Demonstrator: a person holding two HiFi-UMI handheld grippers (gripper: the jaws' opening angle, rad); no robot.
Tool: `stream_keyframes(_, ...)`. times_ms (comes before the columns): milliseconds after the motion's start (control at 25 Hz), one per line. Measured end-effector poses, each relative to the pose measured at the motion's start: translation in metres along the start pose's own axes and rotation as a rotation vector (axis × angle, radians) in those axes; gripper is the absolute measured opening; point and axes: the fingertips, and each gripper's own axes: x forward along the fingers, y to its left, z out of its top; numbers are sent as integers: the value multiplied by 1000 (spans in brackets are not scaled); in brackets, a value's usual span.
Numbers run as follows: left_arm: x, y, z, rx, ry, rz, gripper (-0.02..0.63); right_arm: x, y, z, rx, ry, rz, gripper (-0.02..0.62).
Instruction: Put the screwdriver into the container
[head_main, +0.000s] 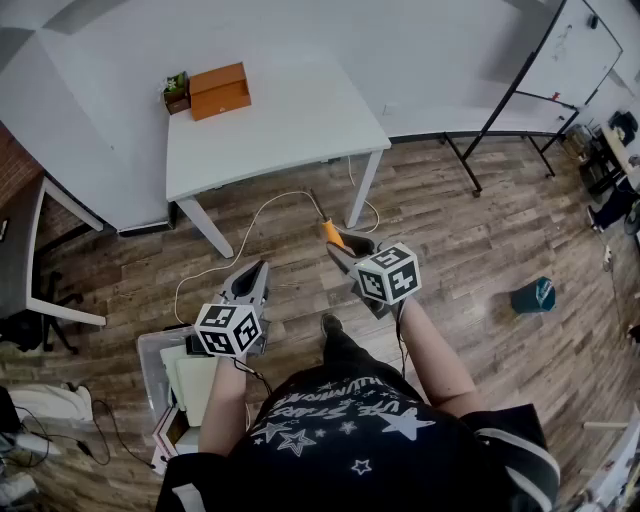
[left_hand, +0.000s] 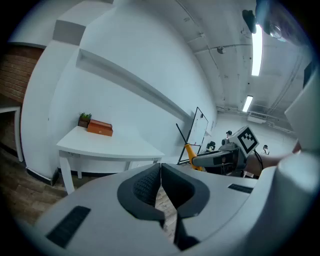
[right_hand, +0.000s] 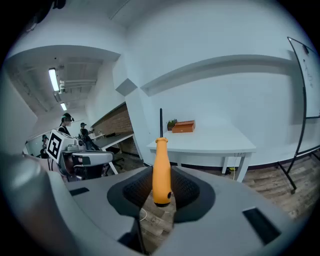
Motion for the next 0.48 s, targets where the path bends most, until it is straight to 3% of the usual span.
stream_keyframes(480,12,10,8,-11,-7,18,21,17,-9,12,-6,-20,27,130)
